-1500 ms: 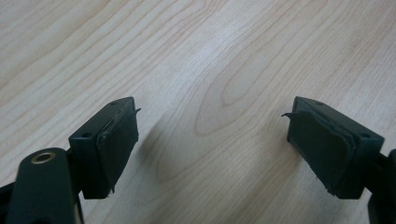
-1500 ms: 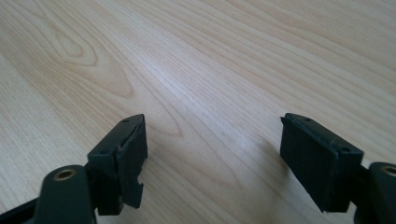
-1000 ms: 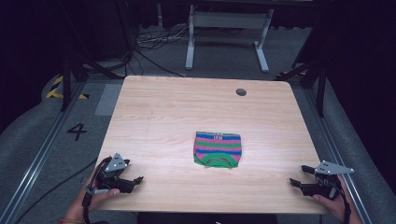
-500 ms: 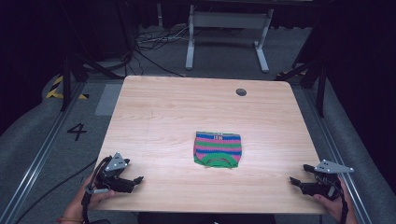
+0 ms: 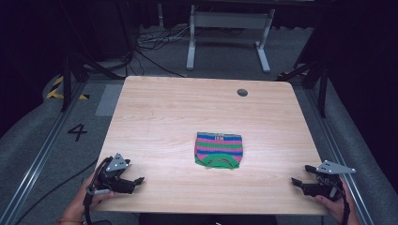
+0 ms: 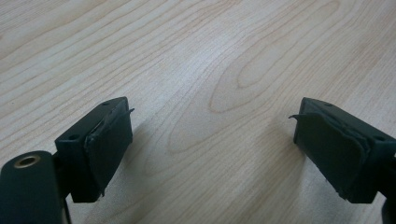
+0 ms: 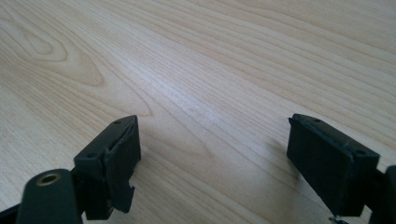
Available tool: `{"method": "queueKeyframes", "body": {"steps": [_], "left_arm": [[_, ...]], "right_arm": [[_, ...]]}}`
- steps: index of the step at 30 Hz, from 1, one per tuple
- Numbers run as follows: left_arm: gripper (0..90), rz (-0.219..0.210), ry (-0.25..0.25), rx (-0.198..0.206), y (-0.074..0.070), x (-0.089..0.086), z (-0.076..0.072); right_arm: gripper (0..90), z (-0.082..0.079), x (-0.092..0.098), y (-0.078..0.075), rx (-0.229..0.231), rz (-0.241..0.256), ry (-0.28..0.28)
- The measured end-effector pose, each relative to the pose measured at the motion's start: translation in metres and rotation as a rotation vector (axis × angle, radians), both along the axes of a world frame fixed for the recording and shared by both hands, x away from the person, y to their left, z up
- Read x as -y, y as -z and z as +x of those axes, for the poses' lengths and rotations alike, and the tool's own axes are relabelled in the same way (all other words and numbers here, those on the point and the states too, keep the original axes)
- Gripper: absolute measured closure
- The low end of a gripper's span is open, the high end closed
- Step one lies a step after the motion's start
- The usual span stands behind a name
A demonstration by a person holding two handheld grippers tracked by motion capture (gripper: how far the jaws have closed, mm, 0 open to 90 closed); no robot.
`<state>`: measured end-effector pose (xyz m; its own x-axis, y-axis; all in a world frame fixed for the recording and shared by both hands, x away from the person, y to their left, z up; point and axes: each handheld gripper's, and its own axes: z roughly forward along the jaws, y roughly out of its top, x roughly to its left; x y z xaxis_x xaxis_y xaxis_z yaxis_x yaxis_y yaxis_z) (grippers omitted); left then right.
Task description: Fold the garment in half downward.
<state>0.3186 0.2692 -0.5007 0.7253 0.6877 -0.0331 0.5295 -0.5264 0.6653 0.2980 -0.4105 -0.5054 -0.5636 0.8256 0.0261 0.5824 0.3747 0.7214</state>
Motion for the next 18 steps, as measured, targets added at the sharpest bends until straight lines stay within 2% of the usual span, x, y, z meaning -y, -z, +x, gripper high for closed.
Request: {"method": "queueKeyframes", "body": {"steps": [14, 18], "left_arm": [[8.8, 0.003, -0.012, -0.009, 0.0004, 0.0019, 0.0014], [5.3, 0.011, -0.023, -0.012, 0.0008, 0.0028, 0.0032]], "right_arm": [[17.7, 0.0, 0.0, 0.0, 0.0, 0.0, 0.0], [17.8, 0.0, 0.0, 0.0, 0.0, 0.0, 0.0]]}}
